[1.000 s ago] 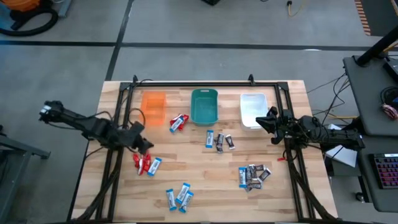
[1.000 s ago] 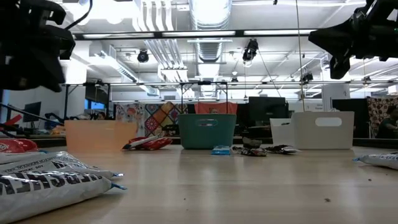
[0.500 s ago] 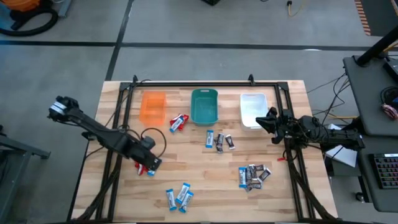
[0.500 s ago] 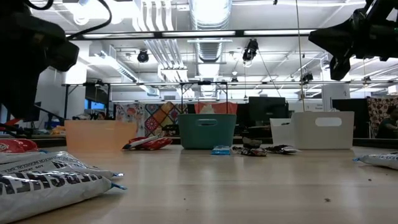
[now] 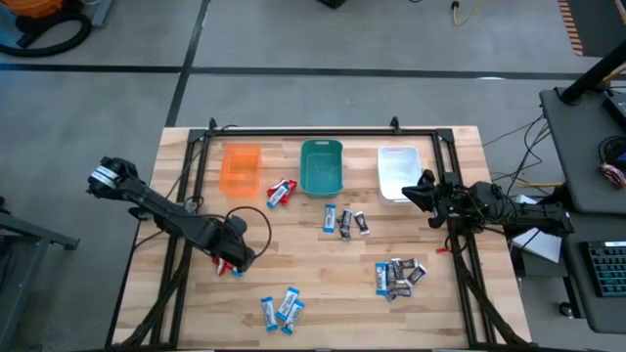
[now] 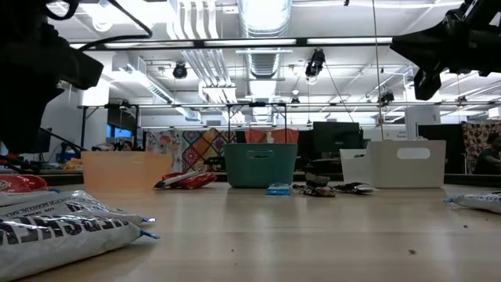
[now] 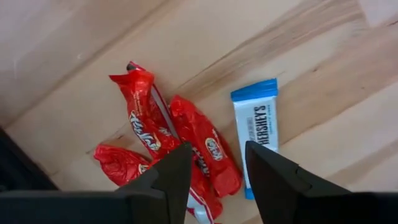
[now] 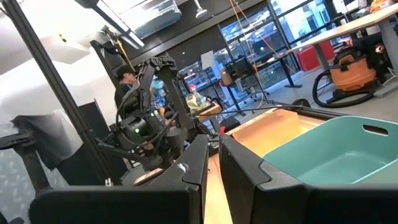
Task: Organize candy in baskets
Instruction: Put the red chocolate bar into the green bin
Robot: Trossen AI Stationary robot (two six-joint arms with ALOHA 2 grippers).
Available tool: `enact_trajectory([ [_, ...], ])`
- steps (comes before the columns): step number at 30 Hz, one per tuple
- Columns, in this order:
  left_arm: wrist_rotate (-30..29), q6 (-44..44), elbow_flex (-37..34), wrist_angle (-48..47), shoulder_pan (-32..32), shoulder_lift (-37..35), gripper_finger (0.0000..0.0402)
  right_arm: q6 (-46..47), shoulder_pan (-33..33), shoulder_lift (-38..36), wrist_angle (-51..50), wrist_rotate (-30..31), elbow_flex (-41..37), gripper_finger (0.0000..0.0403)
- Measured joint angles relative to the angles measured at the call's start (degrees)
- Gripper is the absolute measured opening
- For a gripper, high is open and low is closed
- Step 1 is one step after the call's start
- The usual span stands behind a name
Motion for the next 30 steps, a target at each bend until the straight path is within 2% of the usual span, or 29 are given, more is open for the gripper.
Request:
enact_trajectory([
  [18,-0.5,-0.2,-2.5,4.9,0.0,7.7,0.0103,-0.7,0.0,0.0,0.0,0.0,0.0,0.0034],
  [30,-1.7,0.4,-2.5,5.7,0.0,9.8,0.0013,-0.9,0.0,0.0,0.0,0.0,0.0,0.0034],
])
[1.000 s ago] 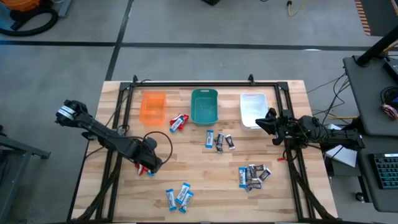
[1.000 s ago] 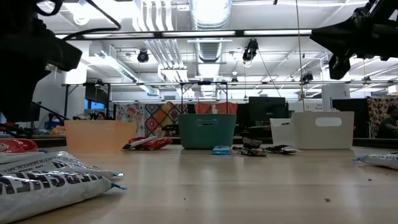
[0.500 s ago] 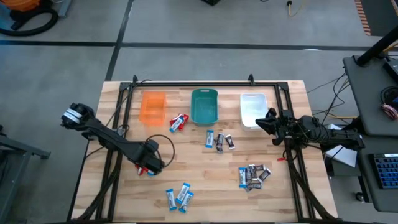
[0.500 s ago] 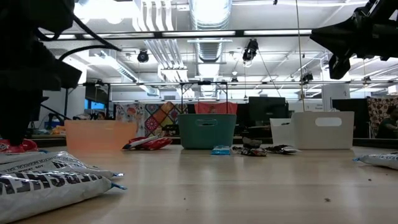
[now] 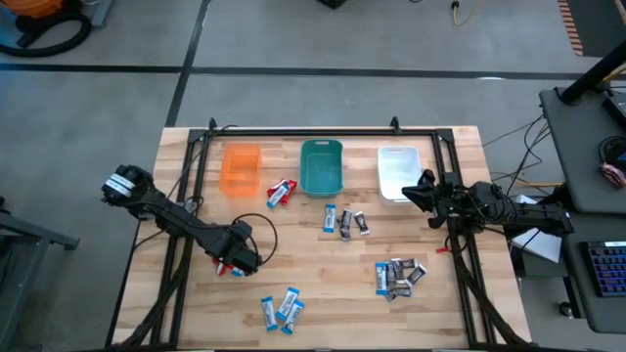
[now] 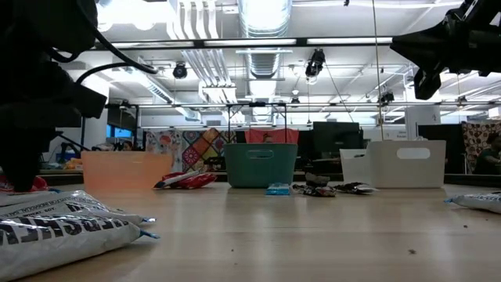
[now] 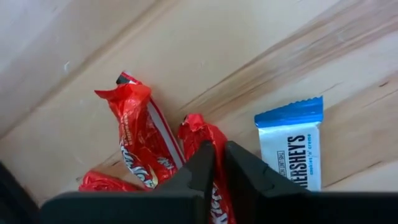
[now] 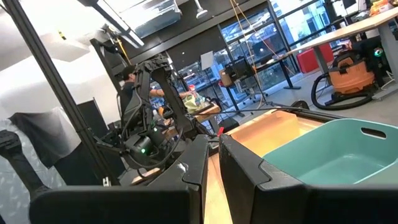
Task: Organize candy in baskets
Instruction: Put the red chocolate bar into the green bin
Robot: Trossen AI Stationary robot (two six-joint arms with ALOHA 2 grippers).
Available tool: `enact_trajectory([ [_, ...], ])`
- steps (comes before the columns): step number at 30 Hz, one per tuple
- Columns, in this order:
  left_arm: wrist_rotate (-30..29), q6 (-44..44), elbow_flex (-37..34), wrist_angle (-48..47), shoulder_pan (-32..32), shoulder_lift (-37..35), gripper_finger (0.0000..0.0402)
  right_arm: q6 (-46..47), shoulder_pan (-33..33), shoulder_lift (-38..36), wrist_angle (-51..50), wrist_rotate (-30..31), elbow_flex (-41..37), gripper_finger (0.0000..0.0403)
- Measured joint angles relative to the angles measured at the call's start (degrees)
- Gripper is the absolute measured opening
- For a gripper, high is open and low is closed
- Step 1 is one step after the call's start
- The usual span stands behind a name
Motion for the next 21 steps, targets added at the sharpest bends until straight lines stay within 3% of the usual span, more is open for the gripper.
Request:
enact_trajectory([
  [7,-1.1,1.3,0.2,-0.1,0.0,-1.6,0.0002,0.0,0.0,0.0,0.0,0.0,0.0,0.0034],
  [11,-4.7,3.9,2.1,-0.3,0.0,-4.9,0.0001,0.0,0.0,0.0,0.0,0.0,0.0,0.0034],
  [16,-16.3,14.4,6.0,2.3,0.0,-10.7,0.0,0.0,0.0,0.0,0.0,0.0,0.0,0.0034],
  [21,-30.8,37.4,7.7,17.9,0.9,-17.1,0.0,0.0,0.0,0.0,0.0,0.0,0.0,0.0034],
])
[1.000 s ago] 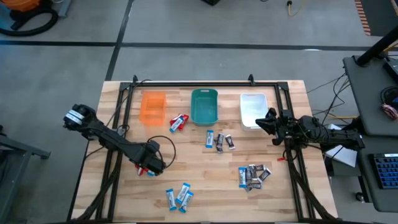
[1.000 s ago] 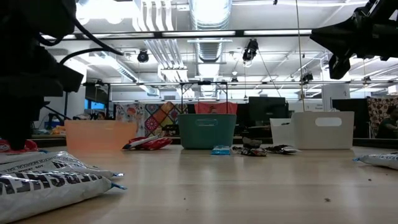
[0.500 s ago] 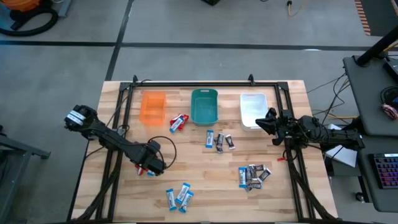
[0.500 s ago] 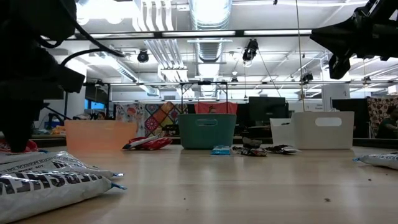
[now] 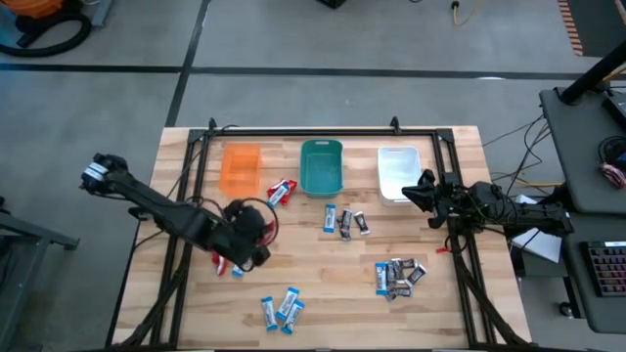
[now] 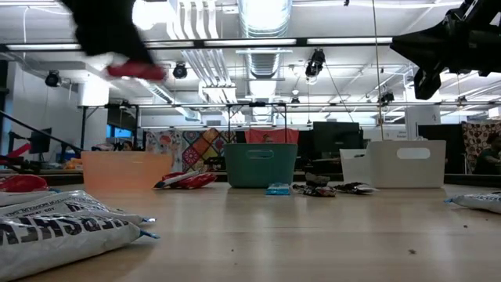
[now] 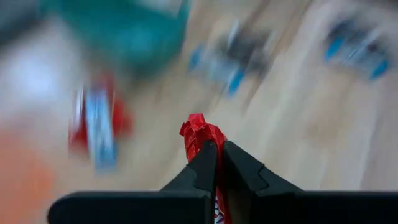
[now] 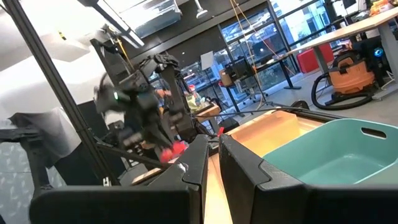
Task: Organize candy in baskets
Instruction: Put the red chocolate bar into the green bin
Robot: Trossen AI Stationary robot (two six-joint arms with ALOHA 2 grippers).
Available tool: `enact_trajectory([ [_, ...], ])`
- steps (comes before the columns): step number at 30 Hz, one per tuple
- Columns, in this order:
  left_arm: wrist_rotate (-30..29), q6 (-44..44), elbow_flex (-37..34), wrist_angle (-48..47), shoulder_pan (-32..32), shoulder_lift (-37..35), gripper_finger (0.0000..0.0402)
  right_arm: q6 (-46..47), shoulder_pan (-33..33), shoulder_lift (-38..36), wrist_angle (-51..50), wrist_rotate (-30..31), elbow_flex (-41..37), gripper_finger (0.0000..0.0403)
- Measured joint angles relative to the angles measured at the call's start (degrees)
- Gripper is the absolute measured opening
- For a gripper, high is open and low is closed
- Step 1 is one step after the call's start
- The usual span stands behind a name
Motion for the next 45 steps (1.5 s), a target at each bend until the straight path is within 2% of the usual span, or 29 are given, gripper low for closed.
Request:
enact_trajectory([
  [2,-2.9,11.8,-0.4,9.3,0.6,-1.8,0.0,0.0,0.0,0.0,0.0,0.0,0.0,0.0034],
  [7,-3.4,38.6,-0.4,31.5,4.0,-2.1,0.0,0.1,0.0,0.0,0.1,0.0,0.0,0.0034],
  [11,-0.2,49.6,-0.5,41.9,9.0,-0.3,0.0,0.1,0.0,0.0,0.0,0.0,0.0,0.0034],
  [15,7.2,51.2,-0.5,44.8,15.7,2.3,0.0,0.1,0.0,0.0,0.2,0.0,0.0,0.0034],
  [20,13.5,51.2,-0.5,44.9,25.5,6.4,0.0,0.2,0.0,0.0,0.2,0.0,0.0,0.0034],
  [24,22.4,51.2,-0.5,47.3,33.3,9.7,0.0,0.2,0.0,0.0,0.9,0.0,0.0,0.0034],
  [28,30.7,51.8,-0.5,51.6,38.5,12.8,0.0,-0.3,0.0,0.0,2.7,0.1,0.0,0.0034],
  [37,32.2,54.3,-0.5,55.6,46.4,20.1,0.0,0.3,0.0,1.5,3.1,1.8,0.0,0.0034],
  [45,32.2,51.1,0.0,58.1,47.1,24.9,0.0,0.4,0.0,2.7,3.0,2.2,0.0,0.0034],
])
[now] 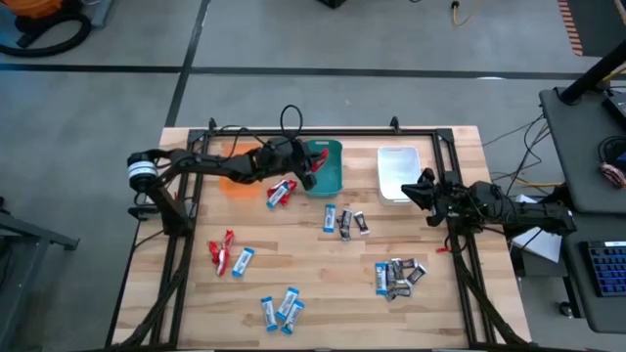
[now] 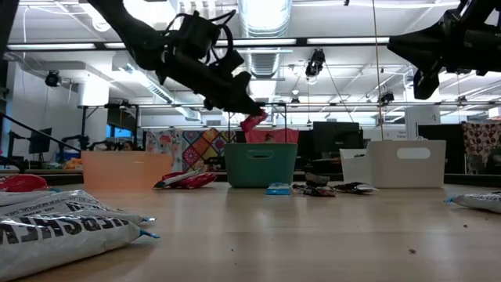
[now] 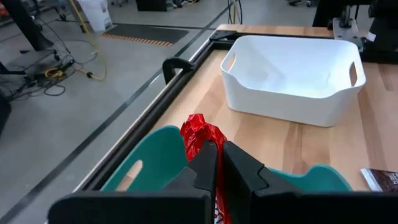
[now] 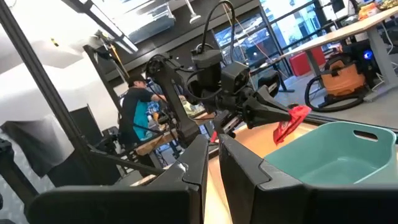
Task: Organize candy in baskets
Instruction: Put the red chocolate bar into the green bin, then put the white chocolate bar into the white bin
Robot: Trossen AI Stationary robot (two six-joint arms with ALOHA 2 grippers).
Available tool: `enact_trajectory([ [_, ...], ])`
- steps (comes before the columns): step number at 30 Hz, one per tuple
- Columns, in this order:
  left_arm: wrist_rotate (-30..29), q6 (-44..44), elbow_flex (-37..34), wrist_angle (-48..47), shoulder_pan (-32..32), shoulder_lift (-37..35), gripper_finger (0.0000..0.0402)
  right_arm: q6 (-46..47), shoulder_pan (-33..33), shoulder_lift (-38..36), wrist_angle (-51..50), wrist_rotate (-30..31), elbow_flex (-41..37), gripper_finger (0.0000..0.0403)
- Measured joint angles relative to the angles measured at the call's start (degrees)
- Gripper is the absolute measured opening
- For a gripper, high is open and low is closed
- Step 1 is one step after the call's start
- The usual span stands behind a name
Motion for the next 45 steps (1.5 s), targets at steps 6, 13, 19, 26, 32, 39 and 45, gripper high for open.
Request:
enact_trajectory([
  [6,-0.2,-2.8,0.4,-0.2,0.4,0.4,0.0018,-0.1,0.0,0.0,0.0,0.0,0.0,0.0034],
  [13,-0.4,-3.1,0.4,-0.5,0.4,0.4,0.0077,-0.2,0.0,0.0,0.0,0.0,0.0,0.0034],
  [19,-0.5,-4.0,0.4,-1.3,0.2,-1.5,0.0109,-0.2,0.0,0.0,0.0,0.8,0.0,0.0034],
  [26,0.3,-3.4,0.3,-7.8,-1.8,-9.5,0.0116,1.6,0.0,0.0,-0.1,0.9,0.0,0.0034],
  [32,6.7,-2.8,-1.3,-12.4,-5.2,-17.0,0.0116,1.3,0.0,3.9,-1.3,1.0,3.8,0.0034],
  [39,8.5,-7.5,-8.6,-9.2,-10.5,-27.3,0.0116,0.4,0.0,16.7,-7.4,1.4,12.7,0.0034],
  [45,8.3,-11.8,-17.1,-2.8,-13.7,-35.9,0.011,2.4,0.2,30.7,-19.2,2.5,24.0,0.0034],
])
